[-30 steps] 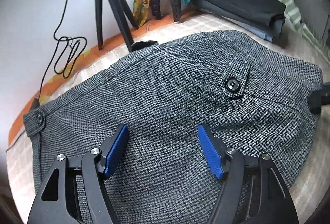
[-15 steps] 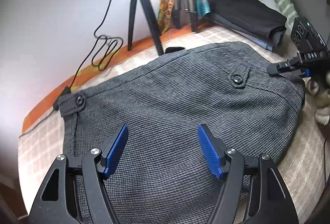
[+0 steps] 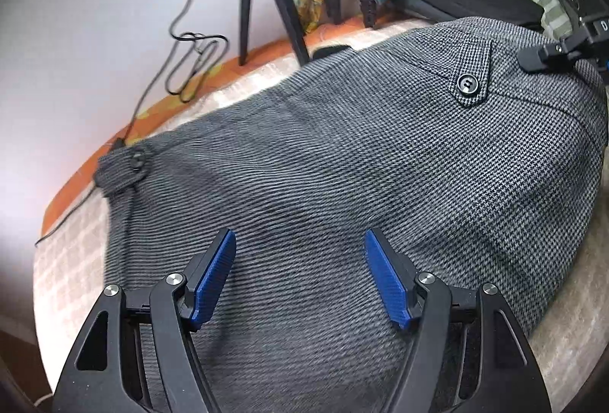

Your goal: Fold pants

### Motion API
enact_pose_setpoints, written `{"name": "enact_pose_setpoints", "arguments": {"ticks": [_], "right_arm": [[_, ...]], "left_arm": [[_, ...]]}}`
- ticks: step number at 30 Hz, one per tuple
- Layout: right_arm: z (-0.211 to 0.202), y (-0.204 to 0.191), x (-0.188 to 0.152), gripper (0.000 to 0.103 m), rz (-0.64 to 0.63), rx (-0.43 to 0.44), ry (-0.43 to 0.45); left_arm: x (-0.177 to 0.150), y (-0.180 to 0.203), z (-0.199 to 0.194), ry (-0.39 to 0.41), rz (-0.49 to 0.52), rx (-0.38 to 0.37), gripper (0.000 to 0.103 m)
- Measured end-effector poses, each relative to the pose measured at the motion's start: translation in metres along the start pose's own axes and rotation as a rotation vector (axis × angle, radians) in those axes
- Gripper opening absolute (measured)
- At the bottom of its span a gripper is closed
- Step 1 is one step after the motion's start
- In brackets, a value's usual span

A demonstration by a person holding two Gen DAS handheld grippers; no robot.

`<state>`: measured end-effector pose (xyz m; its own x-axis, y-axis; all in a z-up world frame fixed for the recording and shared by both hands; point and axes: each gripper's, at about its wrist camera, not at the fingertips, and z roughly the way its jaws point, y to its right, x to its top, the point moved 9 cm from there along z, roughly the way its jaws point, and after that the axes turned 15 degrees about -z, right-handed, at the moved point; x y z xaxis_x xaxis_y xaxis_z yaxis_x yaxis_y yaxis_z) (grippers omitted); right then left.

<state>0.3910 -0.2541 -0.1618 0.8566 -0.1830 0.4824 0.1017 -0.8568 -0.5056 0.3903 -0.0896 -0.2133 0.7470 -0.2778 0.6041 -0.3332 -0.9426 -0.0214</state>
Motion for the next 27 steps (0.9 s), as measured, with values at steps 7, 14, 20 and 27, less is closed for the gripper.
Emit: {"name": "enact_pose_setpoints", "arguments": {"ticks": [7,14,20,27], "right_arm": [[-0.015,-0.047,0.026,0.009,-0.133,-0.129,-0.019],[-0.007,-0.103,0.041,0.009,-0.233,-0.211,-0.045],[0.011,-0.151,0.047,0.009,-0.348,-0.275,-0.064],[0.062,-0.201,0.045,0.009,-0.467,-0.317,-0.139]], "left_arm": [[-0.004,-0.049,-0.065,0.102,-0.104,-0.031,0.070],[-0.022,-0.123,-0.097,0.161,-0.300,-0.029,0.070],[-0.034,-0.160,-0.104,0.189,-0.384,-0.031,0.070],[-0.037,-0.192,-0.117,0.241,-0.454,-0.023,0.070]]}}
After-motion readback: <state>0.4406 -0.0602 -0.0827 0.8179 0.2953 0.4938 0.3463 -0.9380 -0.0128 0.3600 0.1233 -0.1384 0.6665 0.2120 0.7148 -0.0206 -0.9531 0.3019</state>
